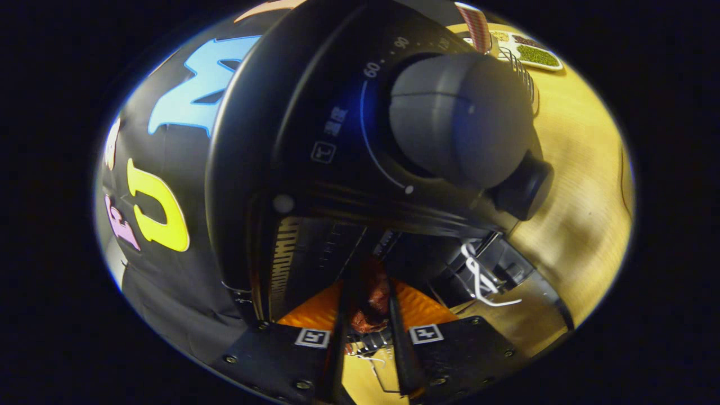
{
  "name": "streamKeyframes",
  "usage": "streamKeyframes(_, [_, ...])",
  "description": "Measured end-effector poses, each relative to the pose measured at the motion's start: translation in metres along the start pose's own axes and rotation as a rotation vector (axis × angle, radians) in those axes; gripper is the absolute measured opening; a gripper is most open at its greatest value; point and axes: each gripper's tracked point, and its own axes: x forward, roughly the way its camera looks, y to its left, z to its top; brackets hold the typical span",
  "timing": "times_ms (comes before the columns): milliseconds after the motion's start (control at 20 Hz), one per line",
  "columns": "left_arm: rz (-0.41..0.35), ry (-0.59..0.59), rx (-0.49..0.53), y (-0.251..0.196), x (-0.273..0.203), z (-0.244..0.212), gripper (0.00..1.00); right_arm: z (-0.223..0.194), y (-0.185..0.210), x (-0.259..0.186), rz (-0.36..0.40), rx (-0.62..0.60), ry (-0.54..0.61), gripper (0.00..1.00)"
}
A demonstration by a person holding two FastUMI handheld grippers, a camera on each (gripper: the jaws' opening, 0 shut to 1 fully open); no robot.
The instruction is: Open the electric oven with the left hand, put the food in, and close the electric oven.
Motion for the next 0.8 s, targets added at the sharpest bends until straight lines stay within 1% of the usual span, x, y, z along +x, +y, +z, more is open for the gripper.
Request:
streamKeyframes(50, [-0.009,-0.001,0.0,-0.005,0.002,-0.001,1.0,0.0,0.003,-0.005,-0.005,-0.02,0.011,0.46])
streamKeyframes(100, [-0.019,-0.003,-0.001,-0.01,0.005,-0.001,1.0,0.0,0.002,-0.013,-0.032,-0.066,0.017,0.64])
streamKeyframes(150, [-0.027,-0.003,-0.002,-0.016,0.008,-0.002,1.0,0.002,0.003,-0.018,-0.042,-0.108,0.021,0.66])
streamKeyframes(200, [-0.037,-0.003,-0.005,-0.021,0.01,-0.002,1.0,-0.003,-0.003,-0.026,-0.077,-0.15,0.025,0.7])
streamKeyframes(250, [-0.048,-0.003,-0.008,-0.028,0.012,-0.004,1.0,0.0,-0.009,-0.034,-0.115,-0.206,0.02,0.8])
streamKeyframes(350, [-0.067,-0.004,-0.008,-0.042,0.014,-0.004,1.0,0.01,-0.012,-0.053,-0.152,-0.308,-0.006,0.8])
streamKeyframes(450, [-0.092,-0.014,0.0,-0.058,0.015,-0.002,1.0,0.018,-0.009,-0.078,-0.163,-0.408,-0.03,0.8])
streamKeyframes(500, [-0.103,-0.016,0.001,-0.067,0.016,-0.002,0.96,0.022,-0.006,-0.09,-0.168,-0.454,-0.039,0.8])
streamKeyframes(650, [-0.126,-0.019,-0.003,-0.09,0.018,-0.006,0.96,0.035,0.007,-0.125,-0.157,-0.555,-0.078,0.8])
streamKeyframes(700, [-0.13,-0.02,-0.004,-0.097,0.018,-0.006,1.0,0.041,0.011,-0.138,-0.155,-0.584,-0.1,0.8])
streamKeyframes(800, [-0.135,-0.017,0.0,-0.11,0.015,-0.009,1.0,0.051,0.016,-0.164,-0.175,-0.65,-0.13,0.8])
